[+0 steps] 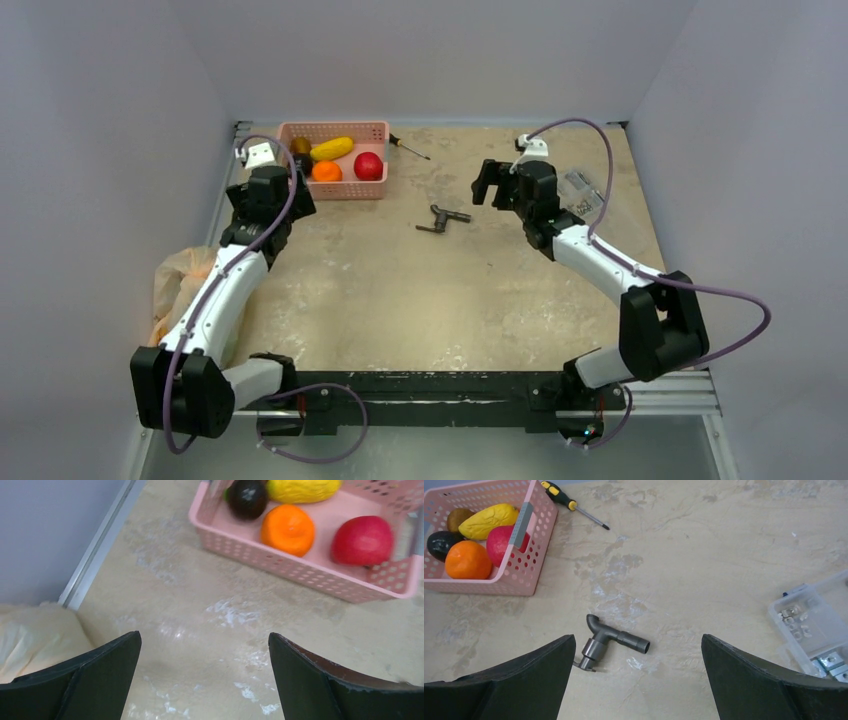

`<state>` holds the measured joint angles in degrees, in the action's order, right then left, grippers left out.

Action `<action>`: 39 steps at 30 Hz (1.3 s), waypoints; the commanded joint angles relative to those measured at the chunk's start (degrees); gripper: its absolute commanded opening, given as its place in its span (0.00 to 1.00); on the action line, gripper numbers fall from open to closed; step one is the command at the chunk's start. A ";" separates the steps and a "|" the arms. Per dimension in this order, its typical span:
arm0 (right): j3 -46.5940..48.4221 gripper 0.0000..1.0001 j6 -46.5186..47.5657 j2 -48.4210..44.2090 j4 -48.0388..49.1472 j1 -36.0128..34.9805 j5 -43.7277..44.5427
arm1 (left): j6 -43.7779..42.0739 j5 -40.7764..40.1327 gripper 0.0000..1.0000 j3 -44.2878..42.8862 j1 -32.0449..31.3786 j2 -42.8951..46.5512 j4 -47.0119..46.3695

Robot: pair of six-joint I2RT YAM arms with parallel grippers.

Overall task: Take the fake fruits out of the plastic bag
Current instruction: Move the plastic bag to the center of the board.

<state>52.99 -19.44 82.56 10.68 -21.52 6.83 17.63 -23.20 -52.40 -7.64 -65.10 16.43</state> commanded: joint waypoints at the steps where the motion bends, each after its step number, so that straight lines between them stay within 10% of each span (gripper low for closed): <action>1: 3.22 0.99 -4.35 -0.69 -3.40 -1.07 -3.63 | 14.23 -17.74 1.00 -6.60 0.10 -6.06 17.85; 7: 3.26 0.99 -7.65 -0.95 -2.24 -3.14 -5.83 | 22.45 -34.10 1.00 -12.46 1.04 -13.39 35.53; 14: 2.77 0.99 -7.93 0.53 -0.92 -4.94 -6.35 | 16.42 -44.49 1.00 -7.71 1.92 -13.32 33.05; 20: 3.95 0.99 -4.74 2.74 -1.95 -5.20 -3.93 | 6.41 -38.07 0.98 -6.53 1.84 -13.96 25.62; 39: 5.06 0.99 -1.71 6.04 -3.76 -5.90 1.00 | -2.25 -17.81 0.00 -7.73 1.84 -16.55 22.11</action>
<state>55.29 -22.68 87.37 6.85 -26.74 6.11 19.81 -49.30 -58.63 -6.00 -81.89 41.85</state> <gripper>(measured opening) 0.987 0.043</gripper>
